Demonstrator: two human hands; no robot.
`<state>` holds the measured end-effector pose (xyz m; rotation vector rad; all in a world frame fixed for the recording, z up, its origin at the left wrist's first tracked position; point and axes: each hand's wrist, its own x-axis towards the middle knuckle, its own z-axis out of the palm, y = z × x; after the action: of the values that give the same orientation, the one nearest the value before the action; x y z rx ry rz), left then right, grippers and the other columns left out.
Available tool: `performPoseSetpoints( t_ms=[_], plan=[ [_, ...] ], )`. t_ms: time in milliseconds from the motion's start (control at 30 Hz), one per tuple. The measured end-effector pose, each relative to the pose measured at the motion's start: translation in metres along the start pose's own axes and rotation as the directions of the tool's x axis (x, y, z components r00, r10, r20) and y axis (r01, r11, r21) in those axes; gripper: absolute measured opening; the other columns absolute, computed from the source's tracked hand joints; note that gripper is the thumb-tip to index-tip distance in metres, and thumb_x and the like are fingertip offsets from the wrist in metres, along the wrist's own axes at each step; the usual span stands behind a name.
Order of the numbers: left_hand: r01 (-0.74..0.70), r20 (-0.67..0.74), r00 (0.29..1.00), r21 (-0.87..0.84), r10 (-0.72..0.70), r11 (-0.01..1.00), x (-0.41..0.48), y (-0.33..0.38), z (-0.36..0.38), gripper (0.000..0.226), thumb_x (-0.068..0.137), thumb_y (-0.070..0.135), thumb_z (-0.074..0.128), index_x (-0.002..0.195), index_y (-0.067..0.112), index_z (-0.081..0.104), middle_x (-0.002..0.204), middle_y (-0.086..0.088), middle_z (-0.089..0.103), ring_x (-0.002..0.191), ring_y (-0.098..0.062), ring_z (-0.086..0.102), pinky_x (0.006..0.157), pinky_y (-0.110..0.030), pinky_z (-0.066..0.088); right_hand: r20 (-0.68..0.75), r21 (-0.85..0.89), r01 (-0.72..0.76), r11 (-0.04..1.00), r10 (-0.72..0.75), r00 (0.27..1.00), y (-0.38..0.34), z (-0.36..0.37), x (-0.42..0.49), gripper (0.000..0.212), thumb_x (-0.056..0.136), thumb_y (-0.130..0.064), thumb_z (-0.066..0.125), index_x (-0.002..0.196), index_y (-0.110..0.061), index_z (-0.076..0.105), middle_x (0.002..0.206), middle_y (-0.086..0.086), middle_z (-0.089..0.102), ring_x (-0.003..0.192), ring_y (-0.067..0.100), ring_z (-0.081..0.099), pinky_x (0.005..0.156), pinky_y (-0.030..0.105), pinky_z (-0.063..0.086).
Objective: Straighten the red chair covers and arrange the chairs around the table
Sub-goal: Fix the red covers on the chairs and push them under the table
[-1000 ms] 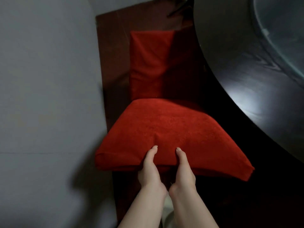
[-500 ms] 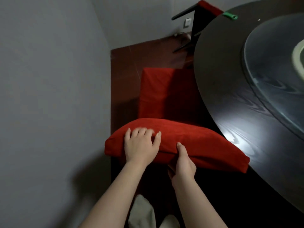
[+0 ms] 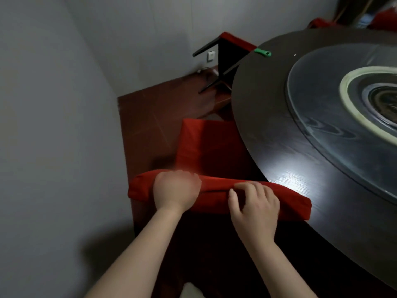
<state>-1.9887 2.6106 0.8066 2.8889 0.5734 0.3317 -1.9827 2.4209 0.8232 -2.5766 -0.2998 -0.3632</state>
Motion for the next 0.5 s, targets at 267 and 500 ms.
performPoseSetpoints(
  t_ms=[267,500],
  plan=[
    [-0.071,0.051,0.996,-0.016,0.072,0.997,0.051,-0.010,-0.001,0.047,0.091,0.048,0.036,0.071,0.026,0.072,0.068,0.008,0.066,0.066,-0.014,0.060,0.079,-0.033,0.041,0.233,-0.271,0.098,0.958,-0.034,0.972,-0.022,0.047,0.068,0.051,0.096,-0.050,0.027,0.086,-0.023,0.070,0.087,-0.003,0.071,0.087,0.024,0.065,0.087,0.041,0.041],
    [-0.137,0.048,0.989,-0.070,0.140,0.988,0.100,-0.014,0.004,0.042,0.094,0.046,0.043,0.069,0.026,0.069,0.068,0.008,0.065,0.067,-0.014,0.059,0.078,-0.033,0.038,0.220,-0.320,-0.007,0.947,0.081,0.972,-0.035,0.059,0.097,0.049,0.095,-0.050,0.027,0.081,-0.025,0.066,0.081,-0.007,0.067,0.081,0.018,0.061,0.078,0.037,0.041]
  ],
)
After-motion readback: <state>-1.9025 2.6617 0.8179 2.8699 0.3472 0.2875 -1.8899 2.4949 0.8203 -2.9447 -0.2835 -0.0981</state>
